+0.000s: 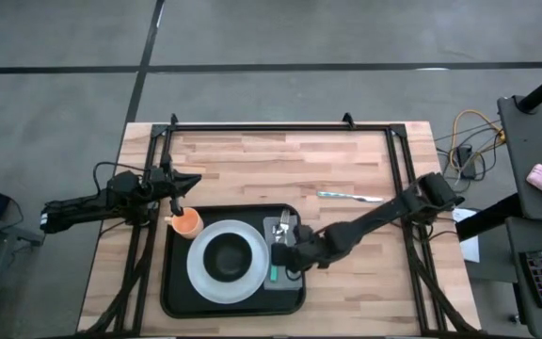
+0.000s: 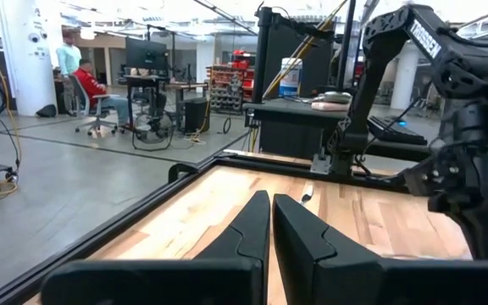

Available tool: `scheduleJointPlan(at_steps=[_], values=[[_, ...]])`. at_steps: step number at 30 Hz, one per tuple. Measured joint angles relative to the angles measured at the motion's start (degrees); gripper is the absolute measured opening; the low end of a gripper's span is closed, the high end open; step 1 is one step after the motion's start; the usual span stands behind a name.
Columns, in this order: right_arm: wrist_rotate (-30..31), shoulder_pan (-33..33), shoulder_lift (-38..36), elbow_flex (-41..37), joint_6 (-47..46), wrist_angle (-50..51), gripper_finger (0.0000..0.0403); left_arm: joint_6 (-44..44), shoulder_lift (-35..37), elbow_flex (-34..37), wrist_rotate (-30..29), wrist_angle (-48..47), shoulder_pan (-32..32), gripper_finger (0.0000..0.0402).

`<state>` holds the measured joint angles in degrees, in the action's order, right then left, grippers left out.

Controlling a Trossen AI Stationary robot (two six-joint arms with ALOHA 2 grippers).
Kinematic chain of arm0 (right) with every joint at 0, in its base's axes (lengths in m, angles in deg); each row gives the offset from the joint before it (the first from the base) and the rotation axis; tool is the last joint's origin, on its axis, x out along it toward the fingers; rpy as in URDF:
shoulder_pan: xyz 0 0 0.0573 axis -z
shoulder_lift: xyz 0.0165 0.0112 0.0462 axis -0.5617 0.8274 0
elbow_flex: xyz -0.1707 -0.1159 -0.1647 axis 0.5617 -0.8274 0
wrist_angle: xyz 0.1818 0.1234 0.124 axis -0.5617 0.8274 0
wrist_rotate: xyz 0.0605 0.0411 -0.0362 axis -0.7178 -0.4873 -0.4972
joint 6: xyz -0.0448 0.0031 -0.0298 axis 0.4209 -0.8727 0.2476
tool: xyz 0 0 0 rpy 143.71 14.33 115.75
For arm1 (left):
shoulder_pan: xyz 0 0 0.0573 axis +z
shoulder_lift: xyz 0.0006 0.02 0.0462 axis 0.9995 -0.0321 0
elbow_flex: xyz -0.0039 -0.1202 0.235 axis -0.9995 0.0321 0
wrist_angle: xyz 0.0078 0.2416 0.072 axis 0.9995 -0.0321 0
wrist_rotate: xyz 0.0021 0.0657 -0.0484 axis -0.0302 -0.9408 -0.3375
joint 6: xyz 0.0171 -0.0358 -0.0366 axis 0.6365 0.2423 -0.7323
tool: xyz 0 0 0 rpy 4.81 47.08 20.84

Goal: Set up tray
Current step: Put the white and green fork on the gray napkin to the right of the green spoon

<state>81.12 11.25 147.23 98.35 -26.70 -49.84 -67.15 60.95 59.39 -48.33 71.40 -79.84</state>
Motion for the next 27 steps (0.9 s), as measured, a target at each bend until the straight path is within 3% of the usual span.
scheduleJointPlan(at_steps=[13,27], values=[[-0.2,-0.8,5.6,0.0,-1.1,-3.6,0.0038,0.0,0.0,0.0,0.0,0.0,0.0,0.0],[-0.1,-0.7,5.8,-0.2,-1.5,-0.8,0.0038,0.0,0.0,0.0,0.0,0.0,0.0,0.0]])
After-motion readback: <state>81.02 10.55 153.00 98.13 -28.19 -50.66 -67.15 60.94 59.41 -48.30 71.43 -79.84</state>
